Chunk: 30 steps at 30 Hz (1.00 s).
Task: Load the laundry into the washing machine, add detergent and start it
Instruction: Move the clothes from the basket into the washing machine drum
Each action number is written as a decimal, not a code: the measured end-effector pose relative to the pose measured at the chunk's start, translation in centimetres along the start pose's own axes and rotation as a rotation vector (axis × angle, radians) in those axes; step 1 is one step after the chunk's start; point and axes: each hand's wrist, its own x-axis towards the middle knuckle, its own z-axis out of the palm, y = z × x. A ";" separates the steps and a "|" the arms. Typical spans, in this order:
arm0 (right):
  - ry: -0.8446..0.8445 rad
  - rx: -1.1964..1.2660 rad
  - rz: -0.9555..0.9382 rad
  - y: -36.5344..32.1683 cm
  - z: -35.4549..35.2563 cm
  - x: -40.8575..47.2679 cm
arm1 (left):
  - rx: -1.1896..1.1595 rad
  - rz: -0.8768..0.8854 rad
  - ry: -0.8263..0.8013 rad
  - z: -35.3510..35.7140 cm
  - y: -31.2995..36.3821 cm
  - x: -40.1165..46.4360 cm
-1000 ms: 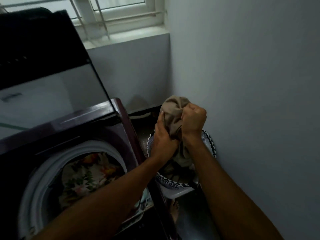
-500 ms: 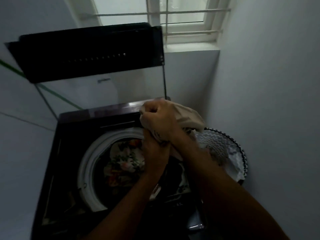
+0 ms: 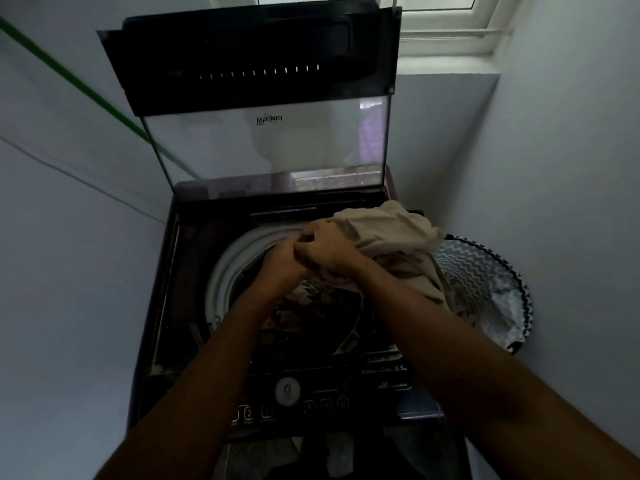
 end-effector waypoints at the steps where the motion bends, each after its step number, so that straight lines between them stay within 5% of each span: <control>1: -0.049 -0.007 0.017 0.7 0.4 -0.1 | -0.002 0.013 -0.050 -0.1 -0.4 -0.1; 6: -0.087 0.107 0.026 2.2 1.1 -2.1 | 0.049 0.061 -0.085 -0.1 -0.6 -0.2; 13: 0.352 0.186 0.022 3.0 -4.8 -3.3 | -0.154 0.265 -0.053 2.2 6.4 1.1; 19: 0.720 0.172 0.156 8.3 -11.2 -5.9 | -0.064 0.462 -0.010 5.8 11.7 2.9; 24: 0.699 0.290 0.388 14.3 -12.6 -7.9 | 0.455 0.461 -0.115 9.5 13.4 5.1; 30: 0.580 0.311 0.348 16.1 -12.4 -8.4 | 0.685 0.518 -0.028 11.3 12.7 5.9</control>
